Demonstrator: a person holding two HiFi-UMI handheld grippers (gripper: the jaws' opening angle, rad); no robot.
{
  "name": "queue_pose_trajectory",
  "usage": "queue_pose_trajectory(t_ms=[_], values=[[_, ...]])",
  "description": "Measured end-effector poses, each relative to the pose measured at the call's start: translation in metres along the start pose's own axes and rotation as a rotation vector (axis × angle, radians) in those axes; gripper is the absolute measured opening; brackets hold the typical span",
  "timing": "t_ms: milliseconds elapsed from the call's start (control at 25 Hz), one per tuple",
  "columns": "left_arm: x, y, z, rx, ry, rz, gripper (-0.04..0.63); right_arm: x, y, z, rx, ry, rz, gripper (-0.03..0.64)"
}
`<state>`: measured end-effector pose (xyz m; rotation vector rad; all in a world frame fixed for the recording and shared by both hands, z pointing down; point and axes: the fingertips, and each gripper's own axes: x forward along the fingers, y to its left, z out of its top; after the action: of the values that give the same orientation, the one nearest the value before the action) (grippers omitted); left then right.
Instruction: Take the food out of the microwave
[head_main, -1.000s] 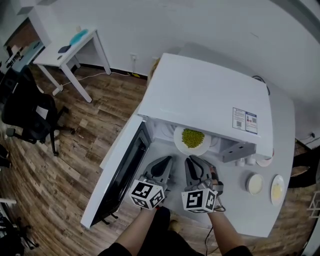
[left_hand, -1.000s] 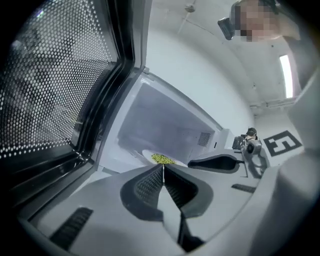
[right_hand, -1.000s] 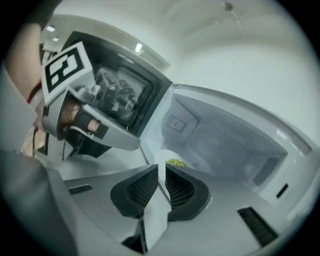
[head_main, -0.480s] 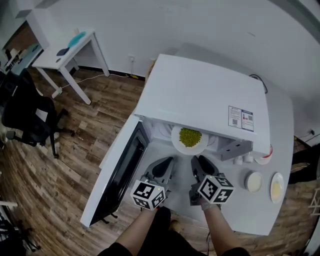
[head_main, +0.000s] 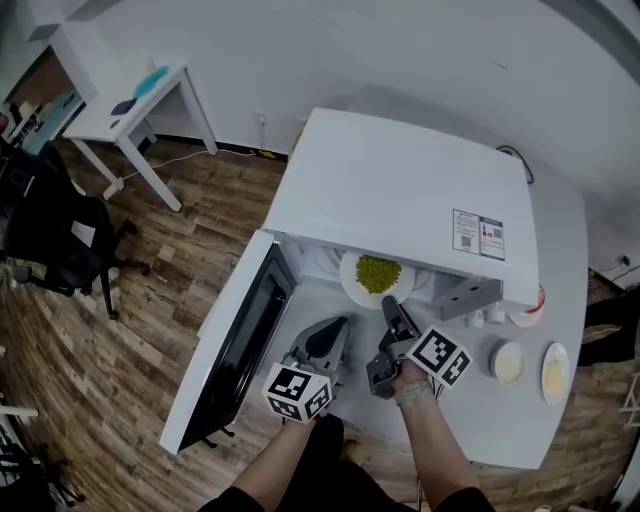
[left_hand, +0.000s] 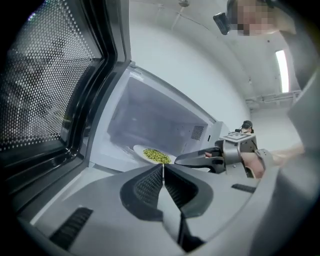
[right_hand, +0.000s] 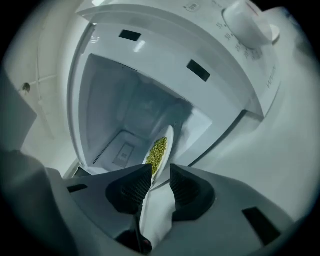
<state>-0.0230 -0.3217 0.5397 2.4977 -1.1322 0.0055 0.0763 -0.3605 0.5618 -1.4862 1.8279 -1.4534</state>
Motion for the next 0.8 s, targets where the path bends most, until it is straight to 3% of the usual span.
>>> queue_pose_trajectory(t_ms=[720, 800], values=[[0.008, 0.003, -0.010, -0.042, 0.052, 0.005, 0.012, 0.004, -0.002, 0.005, 0.205, -0.055, 0.082, 0.057], [0.009, 0.003, -0.012, -0.076, 0.059, 0.008, 0.056, 0.001, -0.004, 0.004, 0.208, -0.055, 0.085, 0.052]])
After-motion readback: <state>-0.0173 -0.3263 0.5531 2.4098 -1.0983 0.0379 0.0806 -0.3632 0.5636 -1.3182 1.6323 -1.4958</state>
